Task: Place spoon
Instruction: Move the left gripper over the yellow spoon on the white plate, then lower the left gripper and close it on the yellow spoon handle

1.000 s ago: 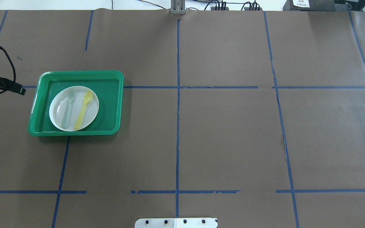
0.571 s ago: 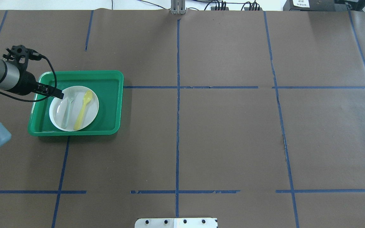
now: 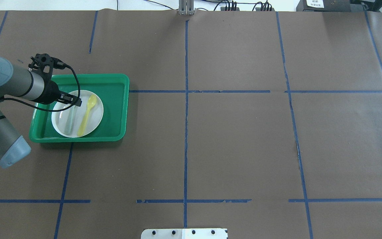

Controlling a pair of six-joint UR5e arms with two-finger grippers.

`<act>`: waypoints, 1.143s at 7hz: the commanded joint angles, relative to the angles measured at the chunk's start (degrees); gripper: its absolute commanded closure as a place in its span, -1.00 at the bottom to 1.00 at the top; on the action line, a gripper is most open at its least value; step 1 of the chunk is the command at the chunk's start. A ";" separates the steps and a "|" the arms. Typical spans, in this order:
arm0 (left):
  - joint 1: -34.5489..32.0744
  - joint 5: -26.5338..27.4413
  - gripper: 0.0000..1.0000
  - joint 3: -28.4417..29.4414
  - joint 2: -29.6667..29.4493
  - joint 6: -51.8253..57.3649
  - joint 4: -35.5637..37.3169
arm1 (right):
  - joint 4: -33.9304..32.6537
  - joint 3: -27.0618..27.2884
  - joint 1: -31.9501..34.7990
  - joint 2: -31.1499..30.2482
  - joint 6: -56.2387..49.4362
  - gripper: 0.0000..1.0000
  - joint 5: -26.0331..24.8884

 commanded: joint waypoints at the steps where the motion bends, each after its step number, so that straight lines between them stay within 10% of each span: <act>1: 1.68 0.10 -0.11 3.03 -2.60 -0.17 0.10 | -0.09 0.00 0.00 -0.04 0.00 -1.00 0.00; 8: 2.57 -0.61 0.10 3.75 -2.44 -2.01 0.45 | -0.09 0.00 0.00 -0.04 0.00 -1.00 0.00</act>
